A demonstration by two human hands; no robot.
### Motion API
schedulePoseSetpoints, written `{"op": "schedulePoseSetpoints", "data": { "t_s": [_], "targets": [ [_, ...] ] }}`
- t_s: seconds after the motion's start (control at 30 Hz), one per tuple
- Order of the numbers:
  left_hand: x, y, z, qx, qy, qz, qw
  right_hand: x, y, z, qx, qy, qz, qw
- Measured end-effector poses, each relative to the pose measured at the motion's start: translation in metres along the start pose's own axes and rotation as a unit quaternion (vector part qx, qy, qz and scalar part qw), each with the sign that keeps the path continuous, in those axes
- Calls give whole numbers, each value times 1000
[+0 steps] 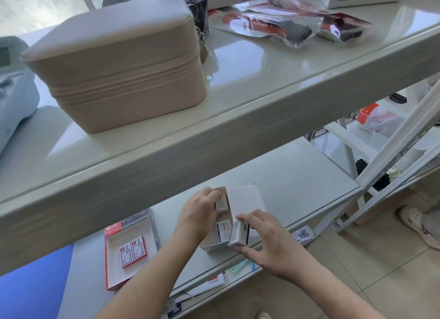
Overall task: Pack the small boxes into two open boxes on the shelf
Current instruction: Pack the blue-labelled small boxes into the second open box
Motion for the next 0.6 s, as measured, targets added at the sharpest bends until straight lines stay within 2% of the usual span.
{"op": "schedulePoseSetpoints", "data": {
  "t_s": [0.1,0.17,0.27,0.37,0.6],
  "targets": [
    [-6,7,-10,-20,32,24,999,-2,1,1,-3,-4,1,1000],
    [-20,16,-13,-54,15,58,997,-4,2,1,-2,-7,4,1000],
    [-45,30,3,-24,-104,108,988,-5,4,2,3,-5,12,1000],
    [-58,31,13,18,-184,99,978,-5,5,2,2,-5,16,1000],
    [-67,34,16,124,-183,160,962,-6,9,2,-20,-13,41,999]
  ]
}}
Point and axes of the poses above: each hand's wrist, its own x-axis towards the middle knuckle, its own z-axis out of the palm, y = z × x, the point moved 9 cm from there along x, towards the middle knuckle, and after that the axes turned 8 degrees about -x, right-handed, at the moved point
